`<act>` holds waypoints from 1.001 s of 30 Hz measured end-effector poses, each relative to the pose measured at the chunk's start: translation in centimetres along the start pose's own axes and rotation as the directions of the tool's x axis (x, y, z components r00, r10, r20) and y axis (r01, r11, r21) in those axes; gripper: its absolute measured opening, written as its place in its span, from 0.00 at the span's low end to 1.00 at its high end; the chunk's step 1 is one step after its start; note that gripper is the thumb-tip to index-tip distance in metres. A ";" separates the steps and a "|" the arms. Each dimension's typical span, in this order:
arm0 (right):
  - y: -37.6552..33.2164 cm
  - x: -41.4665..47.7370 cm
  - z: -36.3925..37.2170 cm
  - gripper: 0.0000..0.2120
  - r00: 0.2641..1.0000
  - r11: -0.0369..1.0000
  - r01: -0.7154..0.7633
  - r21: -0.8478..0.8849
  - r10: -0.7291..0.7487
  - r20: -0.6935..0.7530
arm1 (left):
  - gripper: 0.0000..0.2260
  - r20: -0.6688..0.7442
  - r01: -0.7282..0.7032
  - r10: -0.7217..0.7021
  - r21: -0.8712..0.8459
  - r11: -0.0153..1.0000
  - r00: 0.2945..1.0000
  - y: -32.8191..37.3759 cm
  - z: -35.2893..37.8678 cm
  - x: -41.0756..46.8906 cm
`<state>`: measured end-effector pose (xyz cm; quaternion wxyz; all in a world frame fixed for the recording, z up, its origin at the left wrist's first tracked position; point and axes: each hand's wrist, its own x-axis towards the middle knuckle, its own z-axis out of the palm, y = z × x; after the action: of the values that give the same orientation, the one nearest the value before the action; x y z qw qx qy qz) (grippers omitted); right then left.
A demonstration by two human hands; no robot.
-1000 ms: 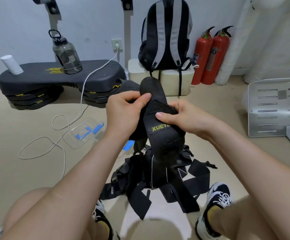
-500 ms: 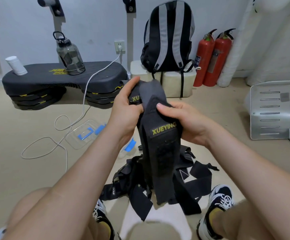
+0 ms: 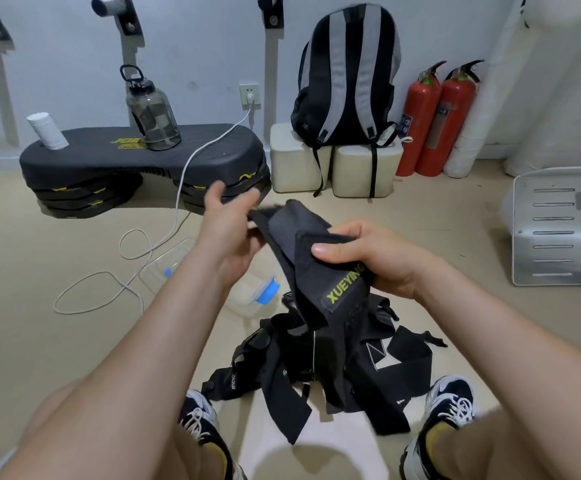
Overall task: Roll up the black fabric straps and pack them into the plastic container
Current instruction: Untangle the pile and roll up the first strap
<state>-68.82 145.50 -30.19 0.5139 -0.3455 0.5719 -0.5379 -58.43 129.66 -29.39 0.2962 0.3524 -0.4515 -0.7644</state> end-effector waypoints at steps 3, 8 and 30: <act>0.0 0.1 -0.7 0.07 0.997 0.982 0.048 -0.182 -0.057 -0.044 | 0.07 0.166 0.239 -0.291 0.276 0.931 0.942 -1.3 0.4 -1.6; -0.1 -0.4 -0.8 0.05 0.995 0.875 -0.023 -0.484 0.069 0.077 | 0.07 0.188 0.142 -0.179 0.194 0.971 0.966 -3.8 0.2 -1.3; -0.1 1.1 -2.2 0.11 0.915 0.915 0.114 0.386 0.055 -0.400 | 0.05 0.519 -0.271 0.119 0.228 0.935 0.846 -0.5 -1.1 -2.3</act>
<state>-71.18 144.99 -30.53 0.4365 -0.1232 0.5372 -0.7112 -56.30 131.10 -29.61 0.1914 0.1353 -0.6539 -0.7193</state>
